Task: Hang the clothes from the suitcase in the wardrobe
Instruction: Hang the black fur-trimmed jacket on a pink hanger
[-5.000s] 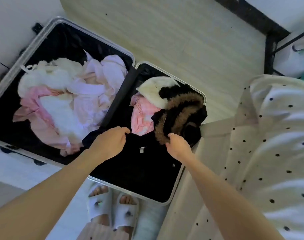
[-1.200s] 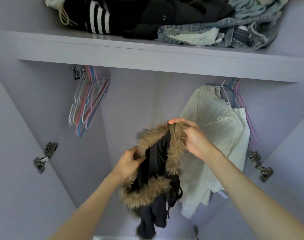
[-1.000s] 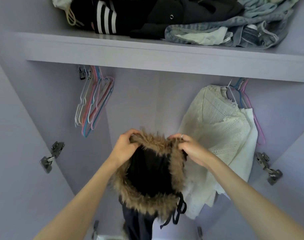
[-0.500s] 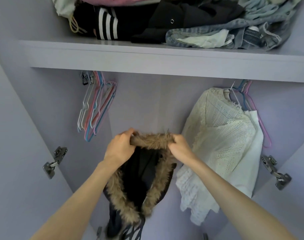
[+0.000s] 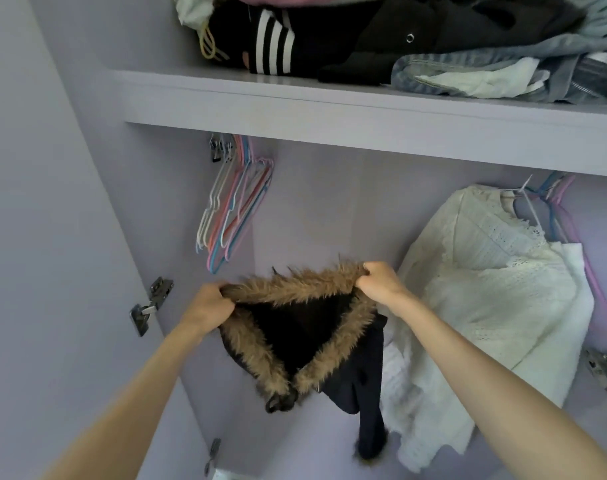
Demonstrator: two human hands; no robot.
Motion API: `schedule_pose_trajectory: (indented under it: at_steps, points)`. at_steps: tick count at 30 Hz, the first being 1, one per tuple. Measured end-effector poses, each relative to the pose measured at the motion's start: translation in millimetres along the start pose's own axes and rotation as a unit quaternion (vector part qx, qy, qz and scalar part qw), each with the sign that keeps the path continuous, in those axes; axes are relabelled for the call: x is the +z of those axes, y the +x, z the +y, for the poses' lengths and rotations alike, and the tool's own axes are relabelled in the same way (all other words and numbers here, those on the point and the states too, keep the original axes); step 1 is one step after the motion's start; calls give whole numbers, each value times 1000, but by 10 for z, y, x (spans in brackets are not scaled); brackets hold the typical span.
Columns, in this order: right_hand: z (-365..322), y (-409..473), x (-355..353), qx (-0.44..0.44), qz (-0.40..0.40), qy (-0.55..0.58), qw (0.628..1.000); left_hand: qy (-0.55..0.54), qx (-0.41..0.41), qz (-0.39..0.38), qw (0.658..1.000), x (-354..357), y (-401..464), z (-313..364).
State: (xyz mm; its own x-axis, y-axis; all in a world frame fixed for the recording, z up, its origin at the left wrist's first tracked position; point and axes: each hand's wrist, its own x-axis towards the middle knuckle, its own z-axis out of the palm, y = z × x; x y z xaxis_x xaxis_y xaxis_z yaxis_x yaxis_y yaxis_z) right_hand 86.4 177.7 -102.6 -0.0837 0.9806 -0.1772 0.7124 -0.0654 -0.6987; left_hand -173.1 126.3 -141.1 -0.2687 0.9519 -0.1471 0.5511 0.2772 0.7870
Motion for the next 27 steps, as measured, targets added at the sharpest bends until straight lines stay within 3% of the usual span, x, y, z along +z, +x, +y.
schedule_pose_trajectory:
  at_steps: [3, 6, 12, 16, 20, 25, 27]
  points:
    - [-75, 183, 175, -6, -48, 43, 998, -142, -35, -45, 988, -125, -58, -94]
    - [-319, 442, 429, -12, -80, 140, 987, -192, -48, -34, 980, -299, -58, -119]
    - [-1069, 824, 904, 13, -141, 322, 936, -189, -32, 11, 981, -548, 13, -98]
    - [-1418, 1056, 1165, 30, -136, 420, 897, -174, -34, 43, 983, -670, 30, -184]
    - [-1605, 1241, 1296, 36, -133, 444, 886, -153, -48, 56, 986, -764, 76, -334]
    - [-1651, 1421, 1303, 39, -136, 403, 904, -176, -60, 60, 981, -784, 136, -426]
    - [-1685, 1448, 1300, 44, -104, 393, 913, -177, -62, 55, 981, -763, 152, -429]
